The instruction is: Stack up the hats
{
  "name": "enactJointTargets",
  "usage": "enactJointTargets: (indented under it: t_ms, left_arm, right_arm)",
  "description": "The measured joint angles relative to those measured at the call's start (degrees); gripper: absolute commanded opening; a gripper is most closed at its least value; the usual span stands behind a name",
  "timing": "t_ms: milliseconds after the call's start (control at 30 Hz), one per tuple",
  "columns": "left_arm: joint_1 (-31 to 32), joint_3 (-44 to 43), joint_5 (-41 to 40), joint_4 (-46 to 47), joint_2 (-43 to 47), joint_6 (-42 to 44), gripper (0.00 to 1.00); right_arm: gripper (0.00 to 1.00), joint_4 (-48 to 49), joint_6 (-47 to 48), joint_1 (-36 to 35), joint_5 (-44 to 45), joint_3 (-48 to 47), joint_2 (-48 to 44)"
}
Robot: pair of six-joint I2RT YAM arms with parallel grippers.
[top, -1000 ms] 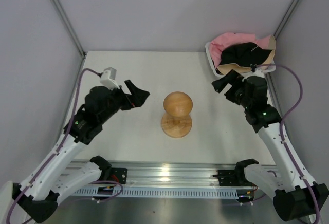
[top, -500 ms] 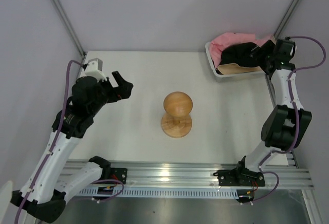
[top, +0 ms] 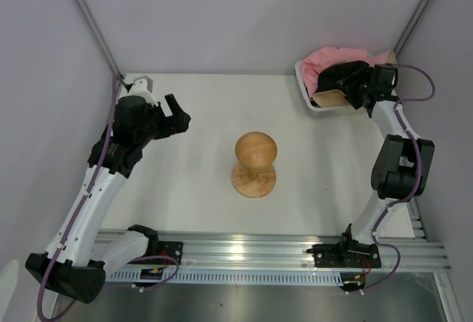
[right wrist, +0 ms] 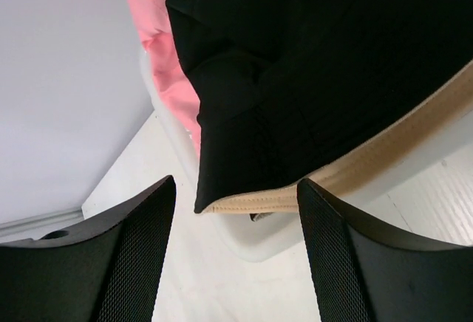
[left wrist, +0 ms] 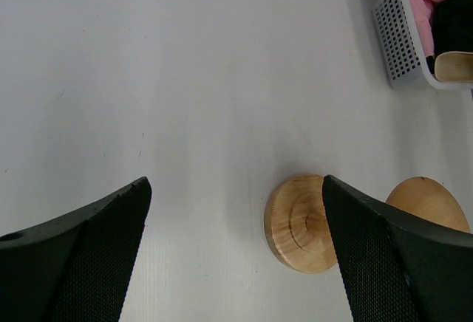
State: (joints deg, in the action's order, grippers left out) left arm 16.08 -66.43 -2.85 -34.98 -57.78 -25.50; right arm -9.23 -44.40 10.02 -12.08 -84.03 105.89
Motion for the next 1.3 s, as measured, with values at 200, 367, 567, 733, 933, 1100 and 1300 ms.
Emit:
enactJointTargets:
  t_ms: [200, 367, 567, 733, 933, 1100, 1300]
  left_arm:
    - [-2.47, -0.2, 2.19, 0.37, -0.46, 0.48, 0.99]
    - [-3.37, -1.2, 2.51, 0.44, -0.33, 1.07, 0.99]
    - [-3.5, -1.31, 2.64, 0.61, 0.11, 1.18, 0.99]
    - [-3.74, -1.31, 2.67, 0.63, 0.66, 1.16, 0.99]
    - [-3.96, -1.18, 2.99, 1.46, 1.6, 1.05, 1.0]
    - [-4.0, -0.79, 3.72, 2.73, 1.9, 0.74, 1.0]
    - [-4.07, -1.07, 5.64, 5.18, 0.0, -2.14, 1.0]
  right_arm:
    - [0.69, 1.86, -1.73, -0.7, 1.4, -0.5, 2.32]
    - [0.63, 2.67, -3.8, -1.36, 3.74, -0.59, 3.96]
    - [0.39, 4.2, -6.99, -2.54, 5.42, -3.93, 7.63]
    - [0.0, 5.4, -9.31, -3.52, 6.58, -4.24, 8.26]
    - [0.0, 4.83, -7.04, -4.59, 6.6, -7.1, 8.22]
    - [0.0, -0.17, -0.66, -5.79, 1.73, -15.3, 7.5]
    - [0.0, -6.73, 6.49, -9.99, -5.97, -29.86, 4.28]
